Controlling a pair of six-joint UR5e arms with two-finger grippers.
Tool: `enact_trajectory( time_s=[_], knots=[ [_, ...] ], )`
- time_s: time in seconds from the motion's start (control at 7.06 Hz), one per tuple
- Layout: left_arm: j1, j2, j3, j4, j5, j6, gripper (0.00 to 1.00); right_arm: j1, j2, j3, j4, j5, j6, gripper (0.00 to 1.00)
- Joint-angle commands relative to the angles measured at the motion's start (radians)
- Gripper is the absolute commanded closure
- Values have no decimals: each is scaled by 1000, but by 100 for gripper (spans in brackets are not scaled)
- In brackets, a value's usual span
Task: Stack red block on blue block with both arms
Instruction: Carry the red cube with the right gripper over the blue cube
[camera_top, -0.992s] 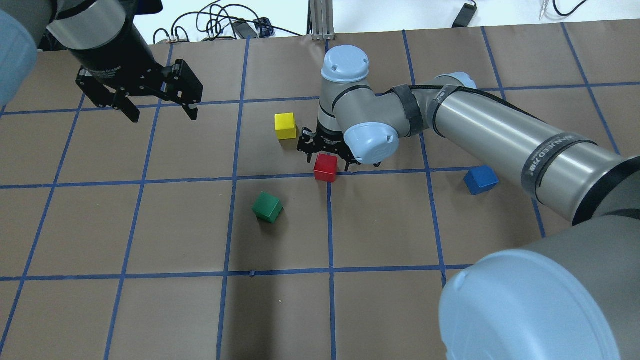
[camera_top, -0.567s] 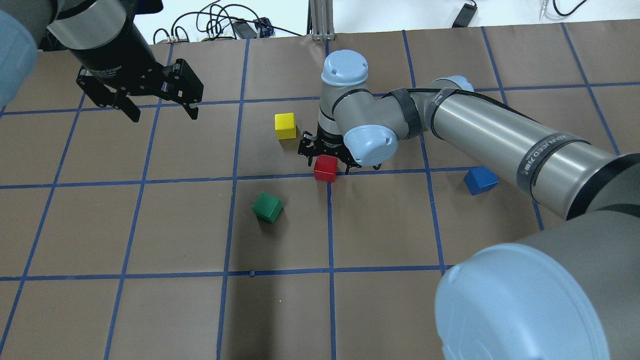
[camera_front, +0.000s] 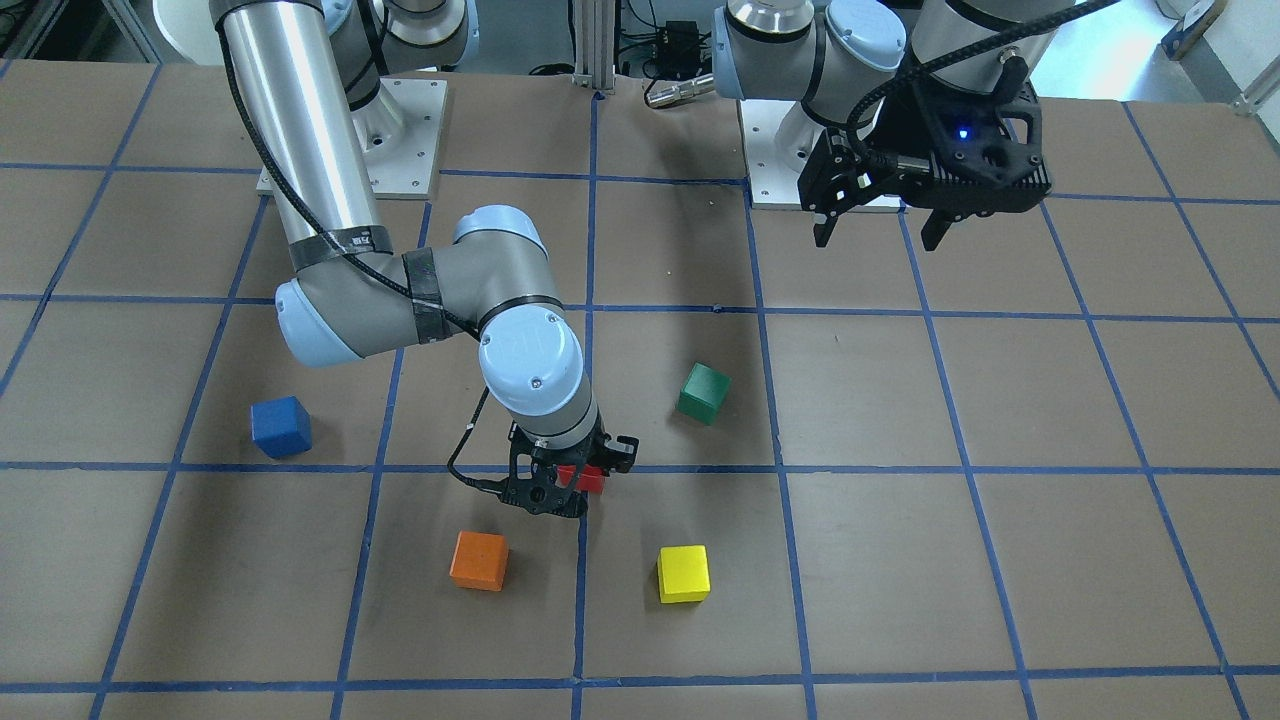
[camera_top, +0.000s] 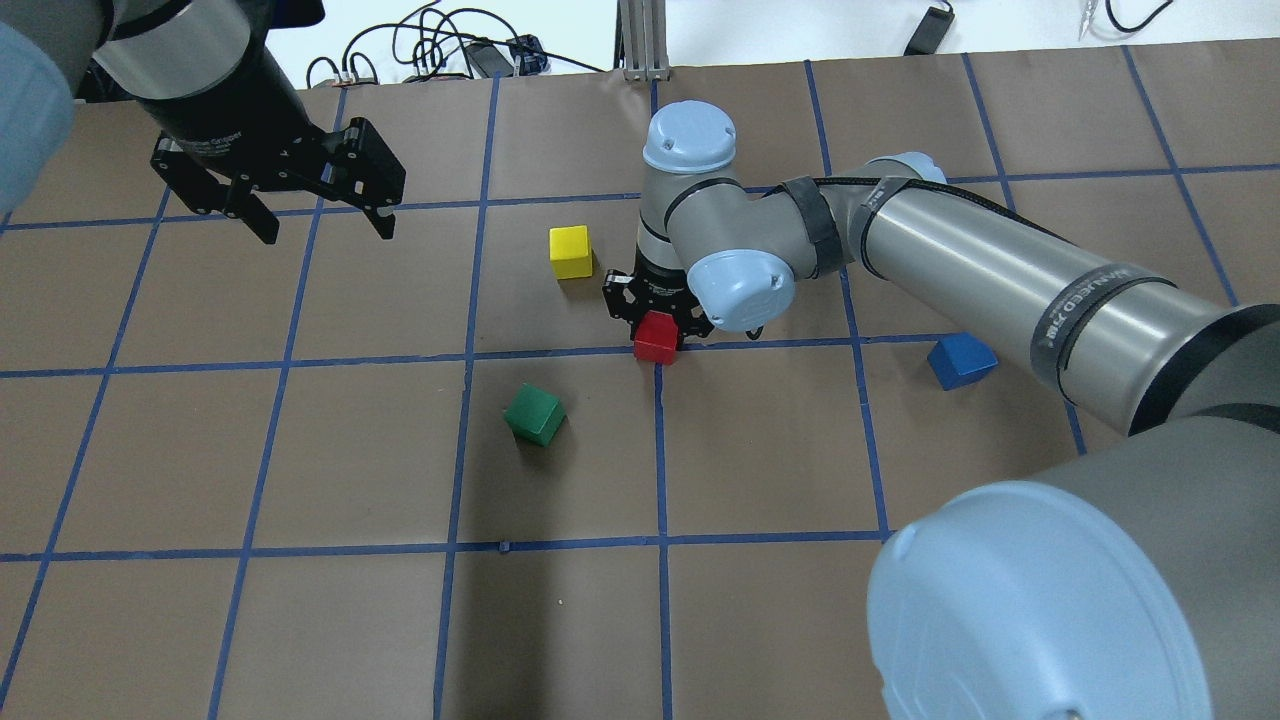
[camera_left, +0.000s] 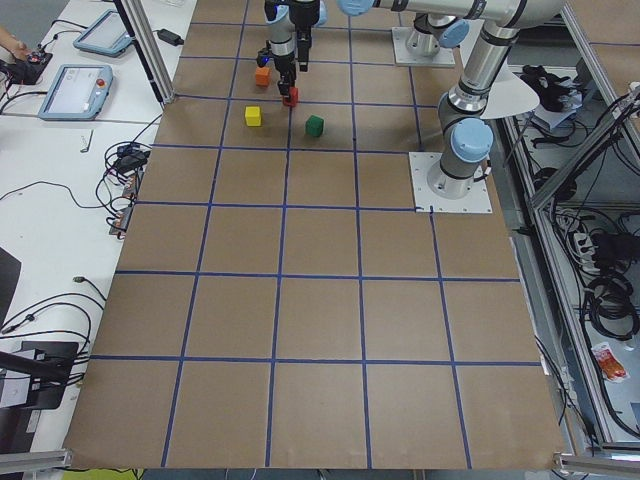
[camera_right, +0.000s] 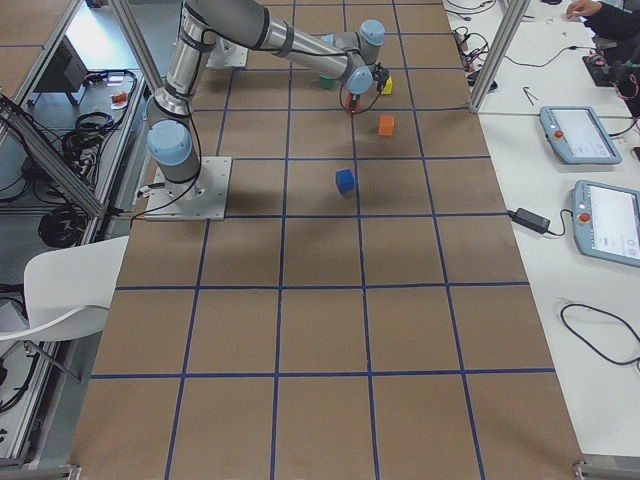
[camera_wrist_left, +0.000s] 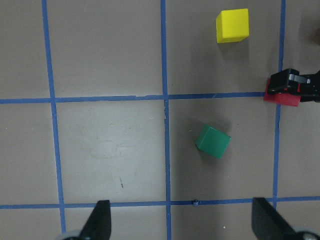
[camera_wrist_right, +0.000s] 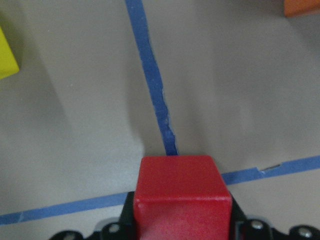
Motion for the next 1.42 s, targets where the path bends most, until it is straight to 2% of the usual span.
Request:
enact_trajectory(
  time_s=[0.0, 0.28, 0.57, 0.85, 1.13, 1.28],
  knots=[
    [0, 0, -2, 1, -1, 1, 0, 0, -9, -1, 4, 0, 1, 100],
    [0, 2, 1, 3, -3, 1, 0, -9, -30, -57, 36, -4, 10, 100],
    [0, 0, 1, 4, -1, 1, 0, -61, -97, -155, 260, -6, -24, 100],
    [0, 0, 1, 4, -1, 1, 0, -157, -178, -156, 378, -20, -108, 100],
    [0, -1, 0, 4, -1, 1, 0, -285, -248, -144, 492, -23, -322, 100],
    [0, -1, 1, 4, -3, 1, 0, -332, -254, -113, 500, -27, -422, 100]
  ],
)
